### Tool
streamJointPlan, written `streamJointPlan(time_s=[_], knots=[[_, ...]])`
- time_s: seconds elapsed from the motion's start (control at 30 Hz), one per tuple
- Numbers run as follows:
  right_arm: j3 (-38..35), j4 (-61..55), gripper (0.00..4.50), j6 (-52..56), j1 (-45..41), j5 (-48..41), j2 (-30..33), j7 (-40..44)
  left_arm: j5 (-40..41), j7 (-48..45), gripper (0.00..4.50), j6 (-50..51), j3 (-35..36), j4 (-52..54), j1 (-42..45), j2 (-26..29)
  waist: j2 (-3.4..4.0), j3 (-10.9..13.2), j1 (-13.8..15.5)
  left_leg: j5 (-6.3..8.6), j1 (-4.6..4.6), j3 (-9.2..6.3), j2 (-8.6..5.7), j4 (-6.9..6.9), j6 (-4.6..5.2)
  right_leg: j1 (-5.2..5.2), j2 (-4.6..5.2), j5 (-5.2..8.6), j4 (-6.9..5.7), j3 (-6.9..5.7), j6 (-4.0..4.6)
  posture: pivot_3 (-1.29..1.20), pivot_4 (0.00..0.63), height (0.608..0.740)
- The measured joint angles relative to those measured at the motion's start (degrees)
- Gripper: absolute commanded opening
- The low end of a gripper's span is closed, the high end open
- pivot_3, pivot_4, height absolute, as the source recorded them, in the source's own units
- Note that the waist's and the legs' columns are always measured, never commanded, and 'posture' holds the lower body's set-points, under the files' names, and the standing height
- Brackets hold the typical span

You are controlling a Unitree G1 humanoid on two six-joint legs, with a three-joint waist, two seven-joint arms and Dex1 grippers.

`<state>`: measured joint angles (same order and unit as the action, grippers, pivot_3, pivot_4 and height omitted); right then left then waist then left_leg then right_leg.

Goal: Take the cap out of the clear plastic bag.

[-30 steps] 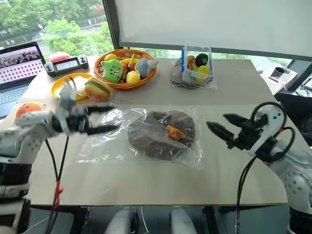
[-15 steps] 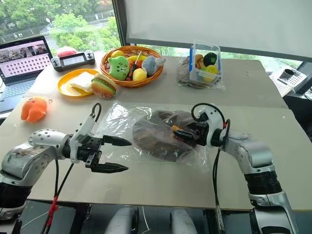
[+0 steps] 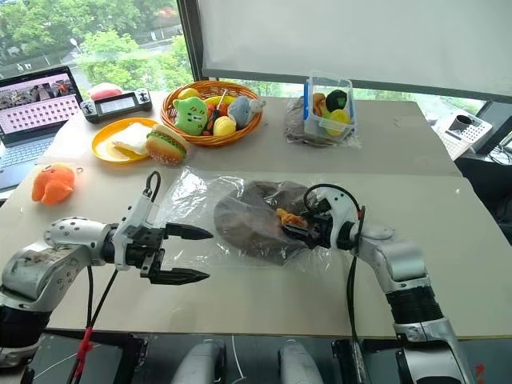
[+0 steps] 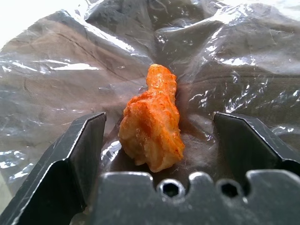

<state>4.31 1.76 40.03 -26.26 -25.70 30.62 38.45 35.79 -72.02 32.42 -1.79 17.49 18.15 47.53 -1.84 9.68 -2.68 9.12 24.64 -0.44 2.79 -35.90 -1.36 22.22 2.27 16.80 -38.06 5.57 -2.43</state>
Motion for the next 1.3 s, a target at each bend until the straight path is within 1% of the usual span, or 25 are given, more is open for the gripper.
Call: streamJointPlan(time_s=[0.2, 0.23, 0.43, 0.57, 0.67, 0.77, 0.8, 0.87, 0.9, 0.97, 1.07, 1.13, 1.17, 1.2, 1.23, 1.27, 1.3], knots=[[-1.5, 1.1, 1.66, -1.7, 0.0, 2.1, -2.0, -1.4, -1.0, -0.1, 4.5, -0.3, -0.4, -0.4, 0.4, -0.3, 0.0, 0.0, -0.1, 0.0, 0.01, 0.01, 0.0, 0.03, 0.0, 0.03, -0.01, -0.06, -0.01, 0.01, 0.11, 0.0, 0.15, 0.74], [-1.6, 1.1, 1.5, -1.9, 0.0, 2.3, -2.1, -1.5, -1.2, -0.1, 4.5, -0.3, -0.4, -0.4, 0.6, -0.4, 0.0, 0.0, 0.0, 0.0, 0.01, 0.01, 0.0, 0.03, 0.0, 0.02, -0.01, -0.06, -0.01, 0.01, 0.11, 0.0, 0.15, 0.74], [-2.0, 1.1, 1.49, -2.7, 0.0, 3.1, -2.4, -1.6, -1.7, -0.1, 4.5, -0.3, -0.4, -0.4, 1.2, -0.5, 0.0, 0.0, 0.0, 0.0, 0.02, 0.01, 0.0, 0.03, 0.0, 0.03, -0.01, -0.06, -0.01, 0.01, 0.1, 0.0, 0.15, 0.74], [-3.7, 1.2, 1.49, -5.0, 0.0, 3.1, -4.0, -2.6, -1.7, -0.1, 4.5, -0.3, -0.6, -0.4, 1.2, -0.7, 0.0, 0.0, 0.0, 0.0, 0.07, 0.01, 0.0, 0.04, 0.0, 0.07, -0.01, -0.06, -0.01, 0.01, 0.1, 0.0, 0.15, 0.74], [-7.9, 4.3, 1.49, -9.8, -2.6, 3.0, -5.7, -5.1, -1.7, 0.0, 4.5, -0.1, -0.7, -0.4, 1.4, -0.8, 0.01, 0.0, 0.1, 0.0, 0.13, 0.01, -0.02, 0.03, 0.0, 0.12, 0.0, -0.07, 0.0, 0.02, 0.11, 0.0, 0.15, 0.74], [-14.8, 9.2, 1.49, -15.5, -7.8, 2.9, -7.6, -10.8, -1.8, 0.2, 4.5, 0.1, -1.1, -0.3, 1.6, -1.1, 0.02, 0.0, 0.1, 0.0, 0.13, 0.01, -0.02, 0.05, 0.0, 0.12, 0.0, -0.07, 0.0, 0.01, 0.11, 0.0, 0.15, 0.74], [-16.9, 11.1, 1.49, -17.6, -9.5, 3.0, -7.6, -13.0, -1.8, 0.2, 4.5, 0.1, -1.2, -0.3, 1.5, -1.1, 0.01, 0.0, 0.1, 0.0, 0.12, 0.0, -0.01, 0.09, 0.0, 0.11, 0.0, -0.07, 0.01, -0.01, 0.12, 0.0, 0.15, 0.74], [-19.5, 19.8, 1.49, -23.0, -13.6, 6.2, -6.7, -21.0, -1.7, 0.5, 4.5, 0.3, -1.6, 0.3, 1.5, -1.3, 0.01, 0.0, 0.3, 0.0, 0.13, 0.0, -0.06, 0.1, 0.0, 0.11, 0.04, -0.07, 0.02, -0.01, 0.13, 0.0, 0.15, 0.74], [-20.2, 25.0, 1.49, -25.8, -14.6, 9.0, -5.1, -25.4, -1.7, 0.6, 4.5, 0.4, -1.6, 0.8, 1.3, -1.3, 0.0, 0.1, 0.5, 0.0, 0.13, -0.01, -0.07, 0.1, 0.0, 0.09, 0.07, -0.07, 0.04, -0.03, 0.13, 0.0, 0.15, 0.74], [-21.1, 33.4, 1.49, -28.8, -15.2, 12.5, -2.9, -31.2, -1.7, 0.9, 4.5, 0.5, -1.5, 1.1, 1.2, -1.3, 0.0, 0.1, 0.6, 0.0, 0.16, 0.02, -0.14, 0.13, 0.0, 0.12, 0.16, -0.07, 0.08, 0.01, 0.12, 0.0, 0.15, 0.74], [-21.5, 46.5, 1.49, -32.4, -16.1, 15.5, -1.0, -36.8, -1.7, 1.5, 4.5, 0.8, -1.5, 1.7, 1.1, -1.4, 0.0, 0.1, 0.0, 0.0, 0.17, 0.07, -0.15, 0.14, 0.0, 0.14, 0.17, -0.07, 0.08, 0.08, 0.12, 0.0, 0.15, 0.74], [-22.0, 52.5, 2.49, -35.0, -16.4, 16.0, -0.7, -38.4, -1.5, 2.0, 4.5, 1.4, -1.5, 2.3, 1.1, -1.5, 0.1, 0.1, -0.7, 0.0, 0.15, 0.1, -0.15, 0.14, 0.0, 0.15, 0.16, -0.07, 0.04, 0.13, 0.12, 0.0, 0.15, 0.74], [-22.3, 55.1, 2.59, -36.3, -17.0, 16.1, -0.6, -38.5, -1.1, 2.5, 4.5, 1.7, -1.5, 2.7, 1.1, -1.5, 0.14, 0.2, -1.2, 0.0, 0.13, 0.1, -0.15, 0.14, 0.0, 0.14, 0.16, -0.07, 0.01, 0.14, 0.12, 0.0, 0.15, 0.74], [-22.4, 56.1, 2.97, -36.8, -17.4, 16.1, -0.6, -38.6, -0.9, 2.7, 4.5, 1.8, -1.5, 2.9, 1.1, -1.6, 0.15, 0.2, -1.5, 0.0, 0.11, 0.1, -0.15, 0.14, 0.0, 0.13, 0.16, -0.08, 0.01, 0.16, 0.12, 0.0, 0.15, 0.74], [-22.5, 57.5, 3.19, -37.5, -17.9, 16.1, -0.4, -38.6, -0.6, 2.9, 4.5, 2.1, -1.5, 3.3, 1.1, -1.7, 0.16, 0.2, -1.8, 0.0, 0.06, 0.13, -0.15, 0.14, 0.0, 0.1, 0.16, -0.08, 0.01, 0.19, 0.11, 0.0, 0.15, 0.74], [-22.8, 58.2, 3.67, -38.3, -18.3, 16.1, -0.2, -38.5, -0.3, 3.2, 4.5, 2.6, -1.5, 3.5, 1.1, -1.7, 0.15, 0.2, -1.9, 0.0, 0.05, 0.13, -0.15, 0.14, 0.0, 0.09, 0.16, -0.08, 0.0, 0.19, 0.11, 0.0, 0.15, 0.74], [-22.9, 58.5, 3.8, -38.8, -18.6, 16.0, 0.0, -38.4, -0.2, 3.4, 4.5, 2.8, -1.5, 3.7, 1.1, -1.7, 0.16, 0.2, -1.9, 0.0, 0.05, 0.13, -0.15, 0.14, 0.0, 0.09, 0.15, -0.08, 0.0, 0.19, 0.11, 0.0, 0.15, 0.74]])
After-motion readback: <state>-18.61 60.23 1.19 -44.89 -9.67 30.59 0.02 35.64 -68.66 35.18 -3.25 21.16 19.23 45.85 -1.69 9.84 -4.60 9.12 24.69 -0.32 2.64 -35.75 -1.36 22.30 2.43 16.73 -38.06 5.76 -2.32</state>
